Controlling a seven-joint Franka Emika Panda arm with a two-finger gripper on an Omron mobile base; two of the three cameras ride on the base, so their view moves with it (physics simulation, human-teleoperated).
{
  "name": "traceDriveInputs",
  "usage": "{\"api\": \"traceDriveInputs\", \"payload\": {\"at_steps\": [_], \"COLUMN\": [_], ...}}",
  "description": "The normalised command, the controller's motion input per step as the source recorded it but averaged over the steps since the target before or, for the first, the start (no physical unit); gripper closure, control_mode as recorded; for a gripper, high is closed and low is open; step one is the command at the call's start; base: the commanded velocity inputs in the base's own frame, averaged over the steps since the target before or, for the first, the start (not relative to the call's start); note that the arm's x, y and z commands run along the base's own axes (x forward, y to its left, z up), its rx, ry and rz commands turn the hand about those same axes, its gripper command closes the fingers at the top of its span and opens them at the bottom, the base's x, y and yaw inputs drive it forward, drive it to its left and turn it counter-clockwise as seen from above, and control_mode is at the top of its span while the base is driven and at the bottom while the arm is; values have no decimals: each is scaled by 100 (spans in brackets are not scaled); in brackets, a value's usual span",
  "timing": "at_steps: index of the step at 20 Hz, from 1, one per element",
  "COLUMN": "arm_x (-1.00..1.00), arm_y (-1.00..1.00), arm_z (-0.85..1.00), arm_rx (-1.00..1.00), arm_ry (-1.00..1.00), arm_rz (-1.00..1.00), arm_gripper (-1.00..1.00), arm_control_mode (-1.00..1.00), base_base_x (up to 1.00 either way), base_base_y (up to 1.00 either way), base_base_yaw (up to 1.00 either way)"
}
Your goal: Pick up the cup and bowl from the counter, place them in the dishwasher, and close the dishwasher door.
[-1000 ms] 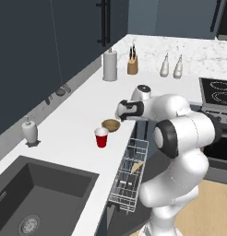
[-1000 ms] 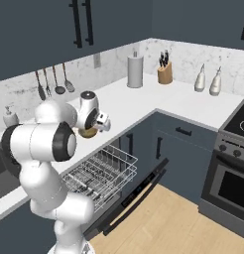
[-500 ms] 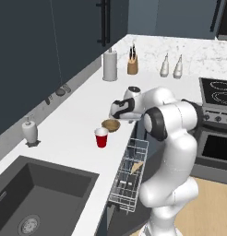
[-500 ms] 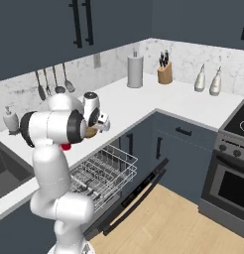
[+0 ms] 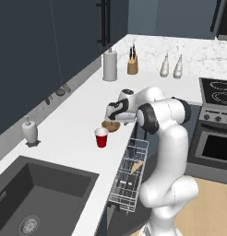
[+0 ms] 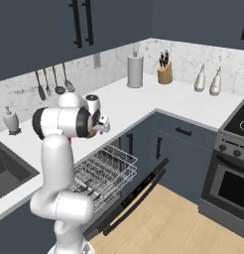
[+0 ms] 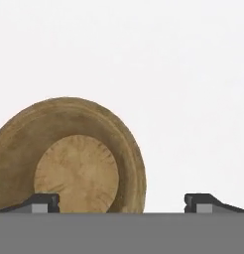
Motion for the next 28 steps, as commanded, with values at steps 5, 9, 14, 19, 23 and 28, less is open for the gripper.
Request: {"api": "traceDriveInputs", "payload": {"at_steps": [5, 9, 14, 19, 23, 28], "arm_x": [30, 40, 22, -9, -52, -89], "arm_y": [6, 26, 4, -32, -97, -87], "arm_z": [-44, -43, -29, -18, -2, 0], "arm_rx": [1, 0, 1, 1, 8, 10], "arm_ry": [0, 3, 0, 0, -2, -5], "arm_rz": [0, 0, 0, 0, 0, 1], "arm_gripper": [100, 100, 100, 100, 100, 100], "arm_control_mode": [-100, -100, -100, -100, -100, -100], "base_base_x": [0, 0, 0, 0, 0, 0], "base_base_y": [0, 0, 0, 0, 0, 0], "base_base_yaw": [0, 0, 0, 0, 0, 0]}}
